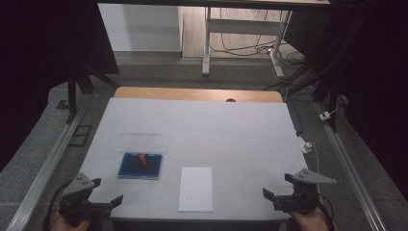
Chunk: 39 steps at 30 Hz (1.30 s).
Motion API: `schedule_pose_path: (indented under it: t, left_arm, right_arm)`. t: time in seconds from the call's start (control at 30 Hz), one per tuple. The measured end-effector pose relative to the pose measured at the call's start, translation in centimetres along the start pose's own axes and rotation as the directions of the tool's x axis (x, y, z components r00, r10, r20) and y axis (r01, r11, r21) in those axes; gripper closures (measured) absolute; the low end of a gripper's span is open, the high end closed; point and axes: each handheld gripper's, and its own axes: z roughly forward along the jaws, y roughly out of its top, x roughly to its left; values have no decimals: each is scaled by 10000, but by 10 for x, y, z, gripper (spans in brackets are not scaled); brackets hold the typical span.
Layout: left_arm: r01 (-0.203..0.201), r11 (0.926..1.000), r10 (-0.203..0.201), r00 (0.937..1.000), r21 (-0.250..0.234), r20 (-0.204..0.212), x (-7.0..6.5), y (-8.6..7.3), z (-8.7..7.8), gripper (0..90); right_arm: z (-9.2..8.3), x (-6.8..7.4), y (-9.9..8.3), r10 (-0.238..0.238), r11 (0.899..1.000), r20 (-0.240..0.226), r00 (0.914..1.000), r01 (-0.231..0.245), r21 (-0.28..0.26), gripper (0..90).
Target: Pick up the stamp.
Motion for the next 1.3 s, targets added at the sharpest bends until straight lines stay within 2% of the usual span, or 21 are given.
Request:
schedule_pose_path:
  t: [0.1, 0.23, 0.4, 0.53, 0.8, 0.83, 1.07, 1.2, 1.3]
  left_arm:
    - [-45, 10000, 45, 10000, -1, -39, -1, -1, -1, 30]
    - [170, 9998, -170, 9998, -70, 45, 2, -2, -2, 30]
    - [230, 9997, -230, 9996, 8, 133, 4, -1, -1, 30]
    - [251, 9997, -251, 9994, -24, 237, 5, -1, 0, 36]
    - [125, 9999, -127, 9994, 88, 325, 4, 0, 1, 37]
    - [93, 9999, -99, 9988, 124, 479, 4, 0, 1, 35]
    - [38, 9994, -64, 9973, 352, 730, 4, 3, 3, 14]
    - [65, 9998, -81, 9963, 186, 861, 5, 7, 2, 13]
    - [-96, 9999, 90, 9965, 64, 834, 4, 10, 3, 10]
  right_arm:
    - [0, 0, 1, 13, 10000, 6, 10000, -13, 3, 0]
    - [1, 0, 1, 9, 10000, -21, 10000, -9, 50, 0]
    - [1, -1, 1, 169, 9998, -51, 9998, -169, 86, 0]
    - [2, 0, 1, 2, 9998, -250, 9997, 3, 198, 0]
    - [2, -1, 1, -2, 9996, -430, 9991, 15, 285, 0]
    - [2, 0, 1, -39, 9996, -459, 9989, 52, 268, 0]
    - [4, 3, 2, -388, 9983, -460, 9982, 408, 414, 0]
    - [5, 3, 2, -415, 9980, -491, 9979, 438, 461, 0]
    - [6, 3, 3, -436, 9978, -511, 9977, 460, 474, 0]
